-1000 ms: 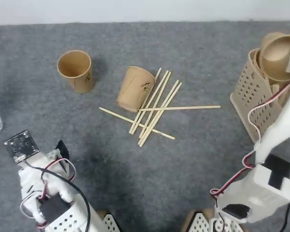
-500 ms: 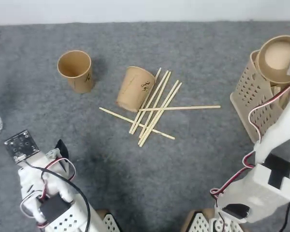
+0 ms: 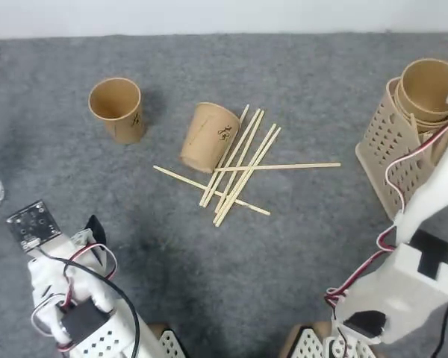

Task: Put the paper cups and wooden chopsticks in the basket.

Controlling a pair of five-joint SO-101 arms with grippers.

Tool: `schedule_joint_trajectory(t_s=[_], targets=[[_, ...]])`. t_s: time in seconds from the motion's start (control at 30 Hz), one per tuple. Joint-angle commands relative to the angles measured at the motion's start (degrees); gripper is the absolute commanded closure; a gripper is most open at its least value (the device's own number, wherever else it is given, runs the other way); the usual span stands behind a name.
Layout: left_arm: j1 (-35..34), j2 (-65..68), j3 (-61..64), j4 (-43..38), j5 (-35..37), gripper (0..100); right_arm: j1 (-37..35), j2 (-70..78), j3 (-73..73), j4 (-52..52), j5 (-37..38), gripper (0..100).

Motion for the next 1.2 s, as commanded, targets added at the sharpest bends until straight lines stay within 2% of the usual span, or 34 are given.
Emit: schedule_joint_trajectory(t_s=[0.0,0.3,0.43,0.57,0.77,1.03,1.17], targets=[[0.3,-1.1,-0.5,-1.4,0.5,72,-0.2,1.5,-2.5,-3.2,0.1,80.8],[0.3,-1.1,-0.1,-1.5,0.5,72,-2.3,7.3,-3.1,-4.9,0.5,80.8],[0.4,-1.1,0.0,-1.5,0.5,72,-2.2,4.4,-9.3,-4.4,0.5,80.8],[3.3,-1.1,0.0,-1.5,0.5,72,-2.8,4.6,-10.7,-4.6,0.5,80.8],[3.3,-1.1,0.1,-1.5,0.5,72,-6.0,14.7,-6.8,-5.0,0.6,80.8],[3.3,-1.1,0.1,-1.5,0.4,72,-6.1,28.8,-11.9,-4.3,0.6,80.8],[3.4,-1.1,0.1,-1.5,0.4,72,-4.7,30.5,-16.1,-3.3,0.5,80.8]])
